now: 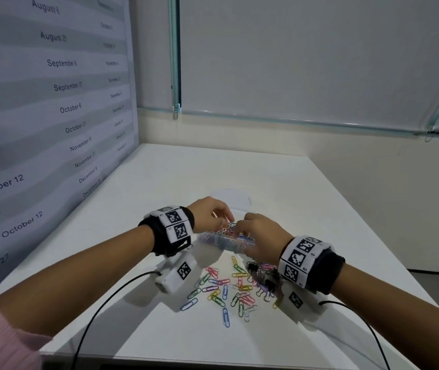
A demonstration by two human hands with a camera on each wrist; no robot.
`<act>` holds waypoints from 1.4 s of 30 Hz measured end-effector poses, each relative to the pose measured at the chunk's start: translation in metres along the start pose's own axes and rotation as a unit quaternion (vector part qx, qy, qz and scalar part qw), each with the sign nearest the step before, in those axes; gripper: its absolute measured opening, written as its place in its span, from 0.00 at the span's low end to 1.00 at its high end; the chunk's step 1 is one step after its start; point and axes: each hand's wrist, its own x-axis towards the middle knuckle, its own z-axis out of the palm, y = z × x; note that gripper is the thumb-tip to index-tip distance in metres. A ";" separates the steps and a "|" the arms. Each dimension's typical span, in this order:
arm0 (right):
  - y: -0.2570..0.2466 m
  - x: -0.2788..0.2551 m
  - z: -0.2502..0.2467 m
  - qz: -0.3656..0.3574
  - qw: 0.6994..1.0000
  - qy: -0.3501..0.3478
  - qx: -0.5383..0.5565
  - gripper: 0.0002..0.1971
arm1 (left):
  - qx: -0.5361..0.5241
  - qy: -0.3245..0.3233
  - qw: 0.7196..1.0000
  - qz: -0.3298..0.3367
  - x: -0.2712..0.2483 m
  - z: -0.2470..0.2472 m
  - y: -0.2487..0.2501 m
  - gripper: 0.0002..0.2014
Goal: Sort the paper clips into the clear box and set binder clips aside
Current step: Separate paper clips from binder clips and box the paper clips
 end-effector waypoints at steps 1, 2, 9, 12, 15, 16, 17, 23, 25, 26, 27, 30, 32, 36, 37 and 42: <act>-0.002 -0.003 0.000 -0.006 1.000 -0.005 0.003 0.14 | 0.038 -0.014 0.999 0.010 -0.007 0.000 -0.001 0.08; -0.004 -0.006 0.002 -0.015 1.000 -0.018 0.001 0.14 | 0.073 -0.037 0.997 0.012 -0.015 0.000 -0.001 0.09; -0.011 -0.017 0.016 -0.014 0.977 -0.211 -0.034 0.47 | 0.279 -0.218 0.935 -0.035 -0.061 0.019 -0.005 0.46; -0.010 -0.021 0.022 -0.033 0.974 -0.221 -0.041 0.44 | 0.271 -0.228 0.935 -0.020 -0.075 0.029 -0.010 0.47; -0.012 -0.025 0.024 -0.053 0.978 -0.203 -0.006 0.40 | 0.235 -0.216 0.948 -0.022 -0.084 0.038 -0.009 0.39; -0.013 -0.026 0.024 -0.060 0.979 -0.193 0.009 0.36 | 0.224 -0.211 0.951 -0.020 -0.085 0.040 -0.008 0.36; -0.013 -0.027 0.024 -0.067 0.981 -0.182 0.025 0.32 | 0.215 -0.202 0.955 -0.017 -0.085 0.042 -0.008 0.32; -0.009 -0.025 0.026 -0.074 0.984 -0.149 0.062 0.10 | 0.214 -0.148 0.965 0.014 -0.078 0.046 -0.007 0.15; -0.009 -0.022 0.026 -0.068 0.986 -0.142 0.061 0.08 | 0.230 -0.145 0.962 0.018 -0.075 0.047 -0.004 0.13; -0.008 -0.021 0.026 -0.064 0.986 -0.138 0.064 0.07 | 0.239 -0.146 0.960 0.019 -0.073 0.047 -0.003 0.12; -0.007 -0.019 0.026 -0.061 0.987 -0.133 0.069 0.06 | 0.248 -0.149 0.957 0.017 -0.071 0.048 -0.002 0.12; -0.004 -0.012 0.022 -0.047 0.987 -0.120 0.096 0.04 | 0.262 -0.154 0.953 0.011 -0.065 0.048 -0.002 0.10; 0.000 -0.007 0.017 -0.028 0.988 -0.105 0.110 0.03 | 0.258 -0.149 0.955 0.000 -0.060 0.046 -0.003 0.11; 0.007 0.004 0.000 0.000 0.991 -0.054 0.125 0.06 | 0.233 -0.138 0.963 -0.004 -0.054 0.041 -0.005 0.11; 0.009 0.007 -0.005 0.006 0.990 -0.038 0.135 0.06 | 0.229 -0.133 0.964 -0.001 -0.053 0.039 -0.004 0.12; 0.022 0.027 -0.018 0.063 0.983 0.067 0.161 0.05 | 0.178 -0.082 0.981 -0.001 -0.039 0.019 0.003 0.08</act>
